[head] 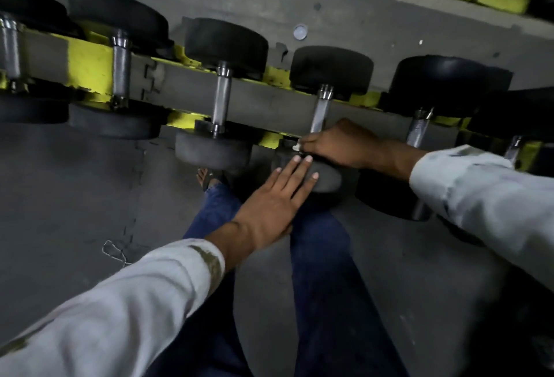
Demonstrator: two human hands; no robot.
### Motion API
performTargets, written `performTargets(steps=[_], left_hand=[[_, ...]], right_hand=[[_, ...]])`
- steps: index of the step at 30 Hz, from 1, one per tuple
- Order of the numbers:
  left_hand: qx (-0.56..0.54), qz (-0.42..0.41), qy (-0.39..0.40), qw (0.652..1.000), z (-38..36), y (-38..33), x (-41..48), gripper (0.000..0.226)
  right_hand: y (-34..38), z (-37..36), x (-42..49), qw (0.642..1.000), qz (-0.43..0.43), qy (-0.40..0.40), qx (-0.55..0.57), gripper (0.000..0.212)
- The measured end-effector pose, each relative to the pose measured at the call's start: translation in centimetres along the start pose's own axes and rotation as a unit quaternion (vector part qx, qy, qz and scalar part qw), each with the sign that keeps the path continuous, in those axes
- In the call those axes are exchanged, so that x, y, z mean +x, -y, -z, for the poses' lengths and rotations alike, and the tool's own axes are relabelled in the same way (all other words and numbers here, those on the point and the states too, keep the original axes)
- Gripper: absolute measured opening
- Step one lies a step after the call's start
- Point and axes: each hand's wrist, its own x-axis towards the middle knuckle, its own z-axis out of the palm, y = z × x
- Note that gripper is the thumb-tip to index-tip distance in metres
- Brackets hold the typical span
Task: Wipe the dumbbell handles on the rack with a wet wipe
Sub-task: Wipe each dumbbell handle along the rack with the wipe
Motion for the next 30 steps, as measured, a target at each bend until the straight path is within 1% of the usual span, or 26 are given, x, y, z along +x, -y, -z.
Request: performTargets(steps=[1,2,3,4,5,6,7,8,9,10,11,12,14,15,16,17,18,20,22,23,24,25,26,27,29,30], left_hand=[[0.000,0.005,0.003,1.000,0.1,-0.2,0.0,0.110],[0.000,0.011,0.003,1.000,0.2,-0.4,0.0,0.107],[-0.001,0.016,0.003,1.000,0.2,-0.6,0.1,0.105],[-0.004,0.023,0.003,1.000,0.1,-0.8,0.1,0.104],[-0.006,0.029,0.001,1.000,0.0,-1.1,0.2,0.104],[-0.005,0.035,-0.004,0.999,-0.2,-1.3,0.3,0.104],[-0.007,0.041,-0.008,0.999,-0.2,-1.6,0.4,0.104],[-0.014,0.048,-0.012,0.999,-0.3,-2.0,0.5,0.104],[-0.020,0.057,-0.016,0.998,-0.4,-2.3,0.6,0.103],[-0.021,0.066,-0.022,0.997,-0.5,-2.5,0.7,0.103],[-0.017,0.074,-0.028,0.997,-0.6,-2.8,0.8,0.104],[-0.014,0.081,-0.029,0.996,-0.5,-2.9,0.8,0.105],[-0.014,0.084,-0.023,0.996,-0.6,-3.0,0.8,0.110],[-0.015,0.083,-0.021,0.996,-0.6,-3.0,0.7,0.112],[-0.016,0.083,-0.023,0.996,-0.5,-2.9,0.6,0.112],[-0.016,0.084,-0.025,0.996,-0.5,-2.8,0.6,0.112],[-0.017,0.085,-0.028,0.996,-0.6,-2.7,0.6,0.111],[-0.018,0.086,-0.033,0.996,-0.8,-2.5,0.6,0.111],[-0.019,0.082,-0.030,0.996,-1.0,-2.6,0.7,0.111],[-0.017,0.082,-0.030,0.996,-1.1,-2.7,0.7,0.111],[-0.013,0.084,-0.032,0.996,-1.2,-2.7,0.6,0.111],[-0.011,0.086,-0.034,0.996,-1.2,-2.7,0.6,0.111],[-0.010,0.086,-0.034,0.996,-1.2,-2.7,0.6,0.112],[-0.010,0.085,-0.036,0.996,-1.3,-2.7,0.7,0.112],[-0.014,0.081,-0.035,0.996,-1.2,-2.7,0.7,0.113],[-0.016,0.080,-0.035,0.996,-1.2,-2.7,0.6,0.113]], right_hand=[[-1.1,0.0,0.0,1.000,-0.009,-0.019,-0.007,0.060],[-2.1,0.5,-0.1,0.998,-0.040,-0.045,0.017,0.062],[-3.0,0.8,-0.2,0.994,-0.069,-0.076,0.032,0.059],[-3.1,0.8,-0.2,0.988,-0.106,-0.085,0.068,0.053],[-3.1,0.2,-0.3,0.983,-0.139,-0.098,0.071,0.048],[-2.8,-0.8,-0.2,0.981,-0.160,-0.086,0.075,0.045],[-2.2,-2.0,0.1,0.984,-0.144,-0.056,0.090,0.043],[-1.5,-2.4,0.4,0.990,-0.102,0.009,0.101,0.042],[-1.1,-2.4,0.6,0.995,-0.058,0.025,0.084,0.044],[-1.2,-2.3,1.0,0.994,-0.045,0.009,0.103,0.048],[-1.9,-1.6,1.3,0.993,-0.069,-0.006,0.092,0.050],[-2.5,-0.9,1.2,0.991,-0.097,-0.049,0.072,0.046],[-2.5,-0.7,0.3,0.974,-0.159,-0.116,0.109,0.028],[-1.8,-1.2,-0.5,0.965,-0.173,-0.131,0.146,0.021],[-0.7,-2.0,-1.0,0.958,-0.171,-0.145,0.179,0.018],[0.5,-3.0,-1.6,0.945,-0.190,-0.147,0.221,0.016],[1.4,-3.9,-2.0,0.916,-0.238,-0.157,0.283,0.014],[2.0,-5.3,-1.6,0.830,-0.350,-0.177,0.398,0.011],[1.4,-6.2,-0.4,0.747,-0.420,-0.160,0.490,0.003],[0.9,-6.4,0.5,0.706,-0.439,-0.148,0.536,0.002],[0.4,-6.1,1.3,0.648,-0.450,-0.141,0.598,0.004],[0.0,-5.8,2.0,0.578,-0.453,-0.140,0.664,0.010],[-0.1,-5.3,2.3,0.520,-0.446,-0.142,0.714,0.015],[-0.1,-4.9,2.5,0.479,-0.433,-0.147,0.750,0.021],[0.0,-4.5,2.4,0.410,-0.423,-0.167,0.790,0.034],[-0.2,-4.4,2.2,0.371,-0.422,-0.185,0.806,0.036]])
